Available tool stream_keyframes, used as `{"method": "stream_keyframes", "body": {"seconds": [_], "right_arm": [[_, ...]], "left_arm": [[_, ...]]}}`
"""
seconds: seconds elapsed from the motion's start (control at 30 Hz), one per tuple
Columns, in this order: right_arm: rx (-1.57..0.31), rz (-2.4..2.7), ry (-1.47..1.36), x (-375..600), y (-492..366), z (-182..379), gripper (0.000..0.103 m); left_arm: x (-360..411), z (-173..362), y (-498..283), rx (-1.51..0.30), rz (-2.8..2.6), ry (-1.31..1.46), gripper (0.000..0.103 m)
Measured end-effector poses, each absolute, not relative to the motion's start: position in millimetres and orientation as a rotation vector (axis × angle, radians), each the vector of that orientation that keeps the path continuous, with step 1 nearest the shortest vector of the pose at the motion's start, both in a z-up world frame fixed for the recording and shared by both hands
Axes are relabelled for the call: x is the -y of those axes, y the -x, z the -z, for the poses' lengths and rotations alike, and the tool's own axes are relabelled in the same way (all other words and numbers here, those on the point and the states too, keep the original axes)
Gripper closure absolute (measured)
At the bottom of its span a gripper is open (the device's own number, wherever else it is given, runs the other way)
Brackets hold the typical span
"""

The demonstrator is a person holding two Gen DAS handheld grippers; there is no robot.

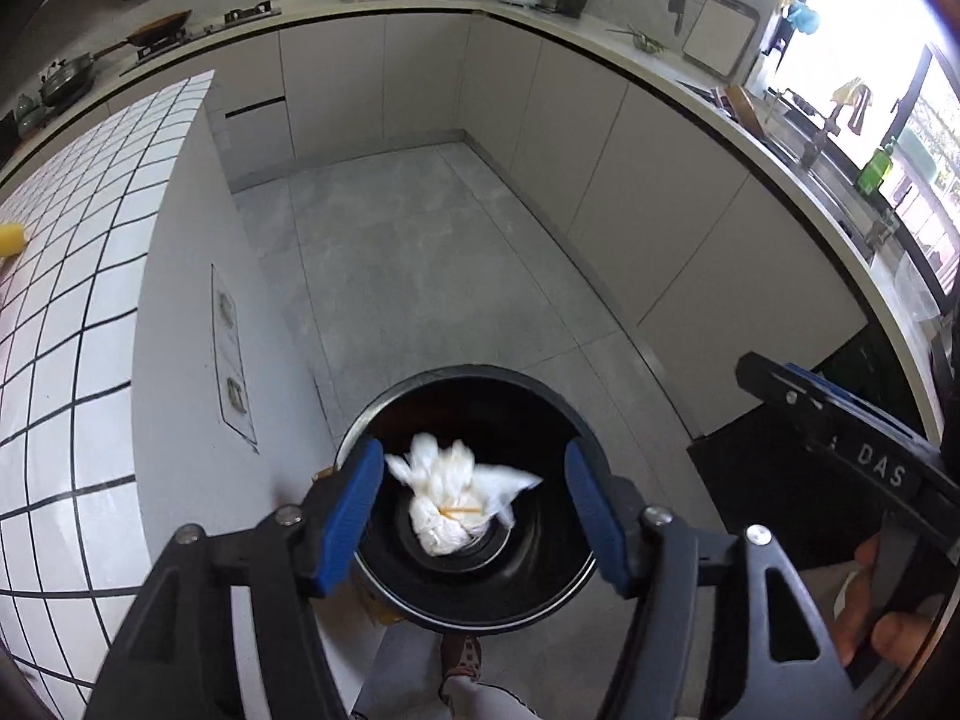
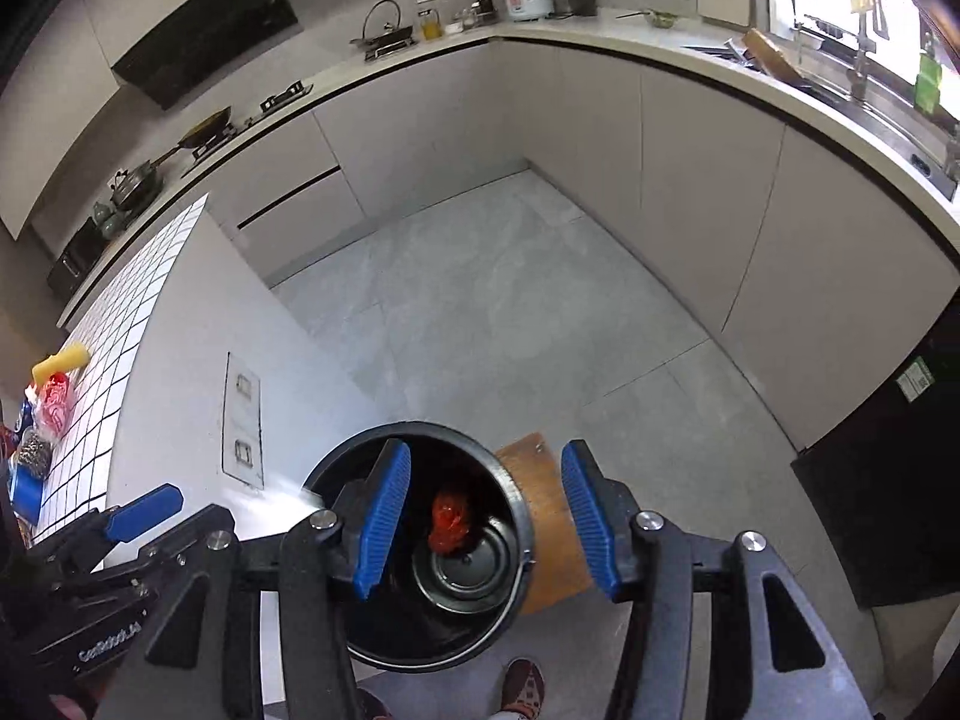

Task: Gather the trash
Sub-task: 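Carry tissue and red bag over the black bin and open both tools, then return both tools to the island, right tool reaching the tall spray can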

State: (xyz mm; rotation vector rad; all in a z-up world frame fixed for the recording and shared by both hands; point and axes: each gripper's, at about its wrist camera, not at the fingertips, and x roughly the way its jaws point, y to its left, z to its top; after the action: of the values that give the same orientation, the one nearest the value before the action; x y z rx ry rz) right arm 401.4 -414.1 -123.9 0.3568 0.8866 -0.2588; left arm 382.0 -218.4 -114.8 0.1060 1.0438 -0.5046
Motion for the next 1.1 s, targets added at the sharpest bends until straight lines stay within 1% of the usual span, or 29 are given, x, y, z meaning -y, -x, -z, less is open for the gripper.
{"method": "stream_keyframes", "body": {"seconds": [0.17, 0.3, 0.37, 0.4, 0.47, 0.77, 0.93, 1.1], "right_arm": [[-0.876, 0.248, -0.369, 413, -399, 117, 0.048], [-0.853, 0.199, -0.342, 389, -408, 103, 0.047], [-0.835, 0.158, -0.325, 369, -414, 93, 0.045], [-0.825, 0.137, -0.315, 356, -417, 88, 0.042], [-0.806, 0.108, -0.297, 337, -421, 80, 0.039], [-0.763, 0.002, -0.257, 218, -429, 48, 0.038], [-0.754, -0.043, -0.215, 151, -429, 37, 0.036], [-0.75, -0.101, -0.174, 82, -431, 32, 0.035]], "left_arm": [[208, 98, -381, -1.015, 0.496, -0.091, 0.036], [188, 79, -380, -0.977, 0.472, -0.071, 0.036], [171, 68, -380, -0.961, 0.456, -0.048, 0.036], [162, 62, -379, -0.953, 0.448, -0.038, 0.036], [137, 52, -378, -0.938, 0.43, -0.016, 0.036], [13, 17, -367, -0.872, 0.342, 0.069, 0.036], [-48, 9, -363, -0.843, 0.286, 0.089, 0.036], [-118, 13, -363, -0.843, 0.218, 0.125, 0.036]]}}
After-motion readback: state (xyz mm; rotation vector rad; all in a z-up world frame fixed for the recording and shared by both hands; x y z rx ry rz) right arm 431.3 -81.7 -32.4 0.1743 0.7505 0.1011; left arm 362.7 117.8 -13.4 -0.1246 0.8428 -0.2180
